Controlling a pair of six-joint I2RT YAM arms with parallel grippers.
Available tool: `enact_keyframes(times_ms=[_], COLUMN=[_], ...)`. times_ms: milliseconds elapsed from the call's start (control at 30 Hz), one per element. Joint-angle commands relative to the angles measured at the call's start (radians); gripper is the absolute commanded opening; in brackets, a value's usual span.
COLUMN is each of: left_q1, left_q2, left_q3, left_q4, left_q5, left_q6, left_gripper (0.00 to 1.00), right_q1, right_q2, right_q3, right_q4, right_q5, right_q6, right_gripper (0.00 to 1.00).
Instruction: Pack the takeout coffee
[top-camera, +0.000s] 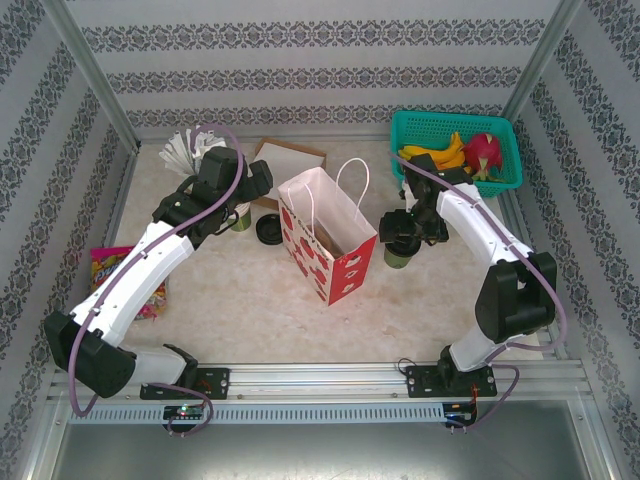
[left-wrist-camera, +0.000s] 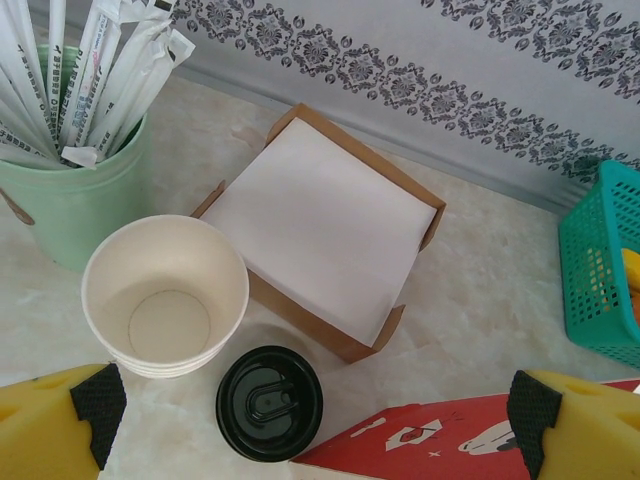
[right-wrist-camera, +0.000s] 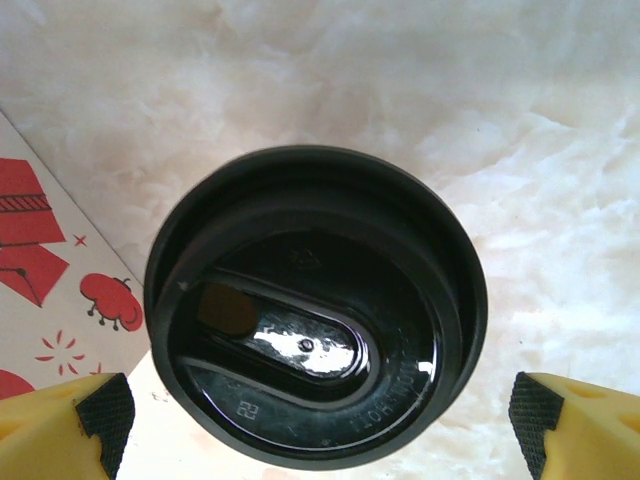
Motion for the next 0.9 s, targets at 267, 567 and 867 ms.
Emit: enact_keyframes(times_ms=[267,567,867], left_q1=[0.011,0.011,0.011], left_q2=[0.005,0.009,0.009], left_q3=[0.002,0.002,0.000], left_q4=[-0.034,-0.037,-0.039], left_q5=[-0.026,-0.027,-0.018], left_q6=[0.035,0.039,0.048], left_gripper=[1.00,1.00,1.00], right_q1=[0.010,0.008,0.016], right_q2=[0.044,0.087,0.138], right_q3=[-0.008,-0.006,0.039], right_q4=[0.010,0.027,-0.035], right_q5=[-0.023,-0.021,0.025], right_q6=[-0.009,-0.010,-0.012], right_gripper=[0.98,0.98,0.98])
